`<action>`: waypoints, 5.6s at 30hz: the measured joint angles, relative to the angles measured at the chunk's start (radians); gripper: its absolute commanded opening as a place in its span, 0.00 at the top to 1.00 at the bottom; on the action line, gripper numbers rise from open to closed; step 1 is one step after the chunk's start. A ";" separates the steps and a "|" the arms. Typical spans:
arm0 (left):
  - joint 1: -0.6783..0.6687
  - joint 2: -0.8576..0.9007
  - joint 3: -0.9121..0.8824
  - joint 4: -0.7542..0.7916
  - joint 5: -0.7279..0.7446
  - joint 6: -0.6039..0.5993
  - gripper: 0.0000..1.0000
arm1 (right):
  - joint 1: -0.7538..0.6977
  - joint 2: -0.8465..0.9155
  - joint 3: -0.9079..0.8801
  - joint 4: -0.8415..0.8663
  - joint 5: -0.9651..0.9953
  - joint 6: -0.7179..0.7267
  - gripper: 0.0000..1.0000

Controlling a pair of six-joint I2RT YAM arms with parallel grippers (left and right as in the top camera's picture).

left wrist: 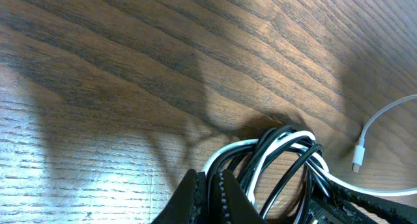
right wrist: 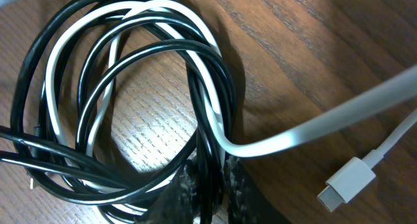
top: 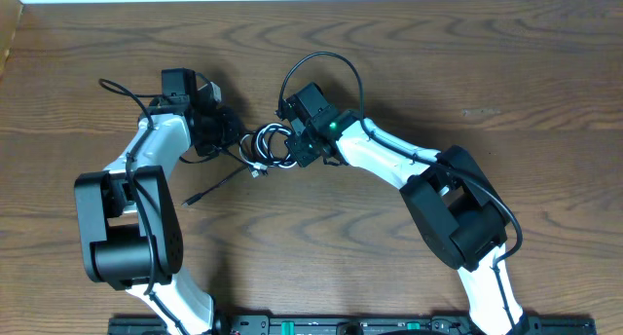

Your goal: Untangle cables

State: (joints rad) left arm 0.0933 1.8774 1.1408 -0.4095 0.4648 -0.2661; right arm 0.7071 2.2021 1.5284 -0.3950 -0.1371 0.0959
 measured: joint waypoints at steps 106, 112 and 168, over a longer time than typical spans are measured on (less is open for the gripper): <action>-0.090 0.000 0.000 0.058 0.136 0.167 0.92 | -0.016 -0.225 -0.161 0.079 0.093 0.157 0.35; -0.090 0.000 0.000 0.058 0.136 0.167 0.92 | -0.013 -0.225 -0.171 0.096 0.101 0.157 0.34; -0.090 0.000 0.000 0.063 0.139 0.167 0.92 | -0.012 -0.107 -0.210 0.243 0.108 0.157 0.37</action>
State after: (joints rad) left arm 0.0029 1.8774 1.1408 -0.3470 0.6037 -0.0994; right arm 0.6952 2.0949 1.3182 -0.1524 -0.0288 0.2531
